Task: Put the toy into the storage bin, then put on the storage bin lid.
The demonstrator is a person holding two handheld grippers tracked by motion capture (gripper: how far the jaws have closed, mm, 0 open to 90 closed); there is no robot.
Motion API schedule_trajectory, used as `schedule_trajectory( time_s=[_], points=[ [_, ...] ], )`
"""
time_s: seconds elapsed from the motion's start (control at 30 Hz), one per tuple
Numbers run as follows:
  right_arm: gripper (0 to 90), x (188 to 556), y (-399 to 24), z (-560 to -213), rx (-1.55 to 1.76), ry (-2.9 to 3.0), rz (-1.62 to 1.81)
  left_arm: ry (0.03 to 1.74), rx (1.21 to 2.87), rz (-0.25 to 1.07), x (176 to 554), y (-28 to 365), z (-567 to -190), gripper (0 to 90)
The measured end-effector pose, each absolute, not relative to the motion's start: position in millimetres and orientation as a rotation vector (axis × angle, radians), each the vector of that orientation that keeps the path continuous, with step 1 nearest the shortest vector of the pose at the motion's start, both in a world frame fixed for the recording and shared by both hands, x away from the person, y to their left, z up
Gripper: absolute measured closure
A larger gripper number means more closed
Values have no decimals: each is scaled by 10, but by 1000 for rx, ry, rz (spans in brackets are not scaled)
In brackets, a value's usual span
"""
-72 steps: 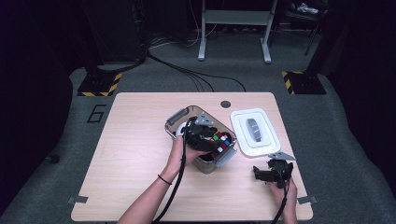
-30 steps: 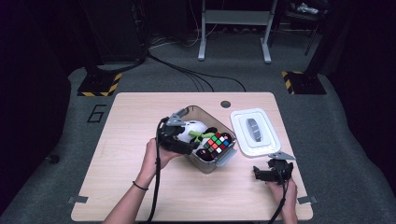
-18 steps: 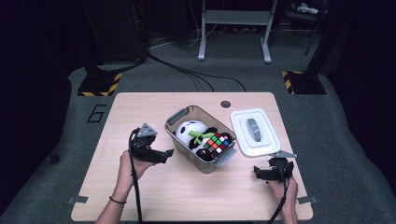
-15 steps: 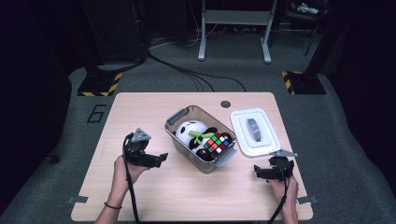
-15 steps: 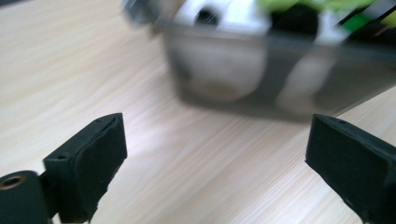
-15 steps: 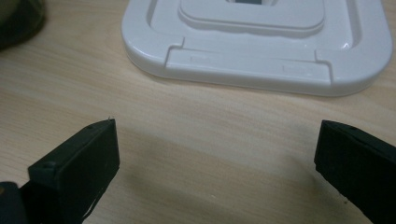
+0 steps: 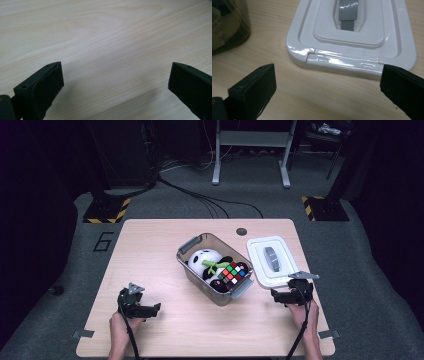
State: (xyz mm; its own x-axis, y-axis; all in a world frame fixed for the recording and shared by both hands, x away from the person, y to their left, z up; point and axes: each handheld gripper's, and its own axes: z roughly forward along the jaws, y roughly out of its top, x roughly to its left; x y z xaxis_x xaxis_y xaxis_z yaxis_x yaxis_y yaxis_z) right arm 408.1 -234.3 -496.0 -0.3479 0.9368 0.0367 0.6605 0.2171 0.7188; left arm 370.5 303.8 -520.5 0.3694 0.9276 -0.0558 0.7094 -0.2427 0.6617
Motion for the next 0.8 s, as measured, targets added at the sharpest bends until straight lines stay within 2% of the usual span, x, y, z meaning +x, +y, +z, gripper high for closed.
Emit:
schedule_trajectory(
  time_s=[0.3,0.8],
  points=[
    [0,4203,-2325,-4861,1464,2092,923,1412,1968,594,3729,3031,-5308,0],
    [2,4426,-2292,-4745,1451,2100,918,1404,1961,595,3728,3028,-5316,0]
  ],
)
